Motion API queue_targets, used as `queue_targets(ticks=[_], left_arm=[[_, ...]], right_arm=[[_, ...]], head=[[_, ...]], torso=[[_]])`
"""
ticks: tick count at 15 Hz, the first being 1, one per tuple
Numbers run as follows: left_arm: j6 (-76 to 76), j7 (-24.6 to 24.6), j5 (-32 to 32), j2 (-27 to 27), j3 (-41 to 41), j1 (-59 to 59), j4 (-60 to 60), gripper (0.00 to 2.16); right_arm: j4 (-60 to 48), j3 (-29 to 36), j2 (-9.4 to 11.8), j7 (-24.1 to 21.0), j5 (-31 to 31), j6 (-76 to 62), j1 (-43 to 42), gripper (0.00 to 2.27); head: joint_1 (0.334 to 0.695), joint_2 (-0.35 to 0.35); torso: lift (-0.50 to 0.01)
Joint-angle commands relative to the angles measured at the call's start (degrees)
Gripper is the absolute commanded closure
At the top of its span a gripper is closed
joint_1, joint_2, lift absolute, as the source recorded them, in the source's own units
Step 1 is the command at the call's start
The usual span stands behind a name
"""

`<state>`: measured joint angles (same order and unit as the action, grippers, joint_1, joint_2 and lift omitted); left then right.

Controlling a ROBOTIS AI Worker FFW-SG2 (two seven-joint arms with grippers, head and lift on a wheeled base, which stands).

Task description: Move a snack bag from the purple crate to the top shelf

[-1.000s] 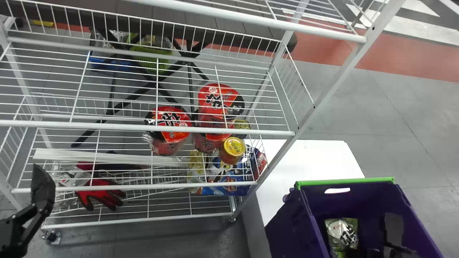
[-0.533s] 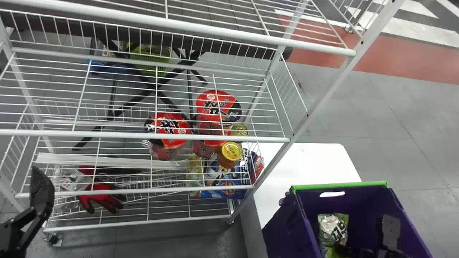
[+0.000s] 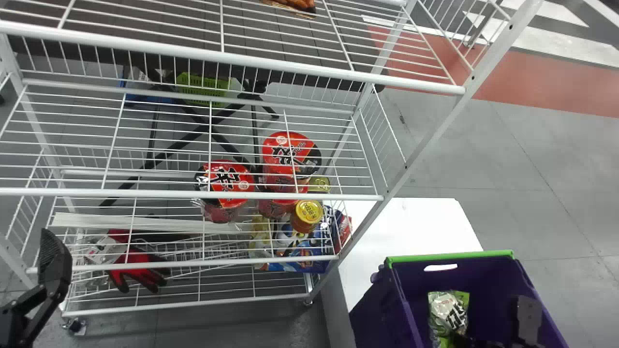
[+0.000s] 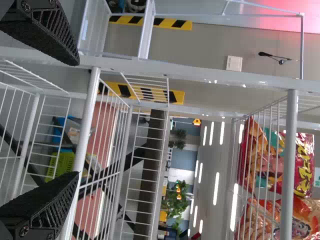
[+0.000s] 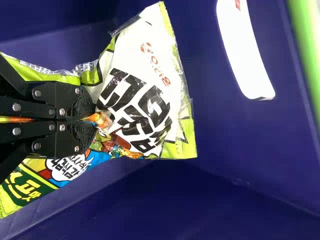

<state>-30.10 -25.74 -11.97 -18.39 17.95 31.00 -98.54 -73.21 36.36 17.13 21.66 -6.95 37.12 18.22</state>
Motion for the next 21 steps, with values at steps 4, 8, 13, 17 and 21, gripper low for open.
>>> queue_targets(ticks=[4,8,13,17,21], left_arm=[[0.0,-0.1,0.5,-0.3,0.0,0.7,-0.8,0.0],[0.0,-0.1,0.5,-0.5,0.2,0.7,-1.0,0.0],[0.2,-0.2,0.5,-0.9,0.2,0.8,-1.6,0.0],[0.2,-0.1,0.3,-0.9,0.1,0.6,-1.4,0.0],[0.4,-0.1,0.5,-1.1,0.1,0.9,-2.0,0.0]], right_arm=[[-1.8,0.3,-0.6,0.1,-0.7,1.2,1.2,1.97],[-2.5,0.5,-1.1,0.3,-0.7,1.3,1.7,1.97],[-4.3,0.5,-2.1,0.4,-0.3,3.6,1.8,1.97],[-5.5,0.6,-2.7,0.5,-0.3,4.0,2.8,1.97],[-5.5,0.6,-2.8,0.6,-0.8,2.4,3.3,1.97]], head=[[0.695,-0.35],[0.695,-0.35],[0.695,-0.35],[0.695,-0.35],[0.695,-0.35]], torso=[[-0.297],[-0.281],[-0.261],[-0.245],[-0.23]])
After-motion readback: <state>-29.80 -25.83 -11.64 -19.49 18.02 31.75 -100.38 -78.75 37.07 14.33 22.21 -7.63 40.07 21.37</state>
